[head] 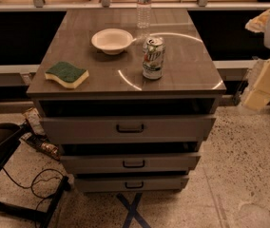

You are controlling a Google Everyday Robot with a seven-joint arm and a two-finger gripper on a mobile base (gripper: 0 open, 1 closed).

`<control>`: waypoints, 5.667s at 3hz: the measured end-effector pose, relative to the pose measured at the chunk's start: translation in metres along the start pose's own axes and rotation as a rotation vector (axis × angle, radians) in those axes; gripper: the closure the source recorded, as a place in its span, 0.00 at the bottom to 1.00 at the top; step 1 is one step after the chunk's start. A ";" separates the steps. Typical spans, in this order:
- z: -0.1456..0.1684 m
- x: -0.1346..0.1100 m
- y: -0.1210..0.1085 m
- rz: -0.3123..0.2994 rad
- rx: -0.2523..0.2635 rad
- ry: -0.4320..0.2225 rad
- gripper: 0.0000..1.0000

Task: Move 7up can near water bottle

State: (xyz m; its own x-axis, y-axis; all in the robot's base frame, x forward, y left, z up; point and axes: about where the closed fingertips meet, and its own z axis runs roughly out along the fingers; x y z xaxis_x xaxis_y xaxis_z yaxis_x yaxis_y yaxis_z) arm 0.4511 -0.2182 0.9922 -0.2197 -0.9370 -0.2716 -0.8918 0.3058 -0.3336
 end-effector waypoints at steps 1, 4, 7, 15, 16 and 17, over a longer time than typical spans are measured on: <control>0.005 0.003 -0.024 0.078 0.094 -0.134 0.00; 0.043 -0.036 -0.123 0.295 0.317 -0.748 0.00; 0.126 -0.086 -0.133 0.369 0.144 -1.011 0.00; 0.176 -0.155 -0.133 0.334 0.025 -1.213 0.65; 0.176 -0.158 -0.132 0.331 0.022 -1.215 0.88; 0.176 -0.161 -0.131 0.328 0.018 -1.216 1.00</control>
Offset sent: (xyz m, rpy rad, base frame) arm 0.1313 -0.0259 0.0592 0.6088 -0.6090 -0.1403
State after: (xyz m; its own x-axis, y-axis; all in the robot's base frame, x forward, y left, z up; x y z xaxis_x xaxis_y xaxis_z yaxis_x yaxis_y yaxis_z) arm 0.6733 -0.0778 0.9207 0.0850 -0.0583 -0.9947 -0.8569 0.5052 -0.1028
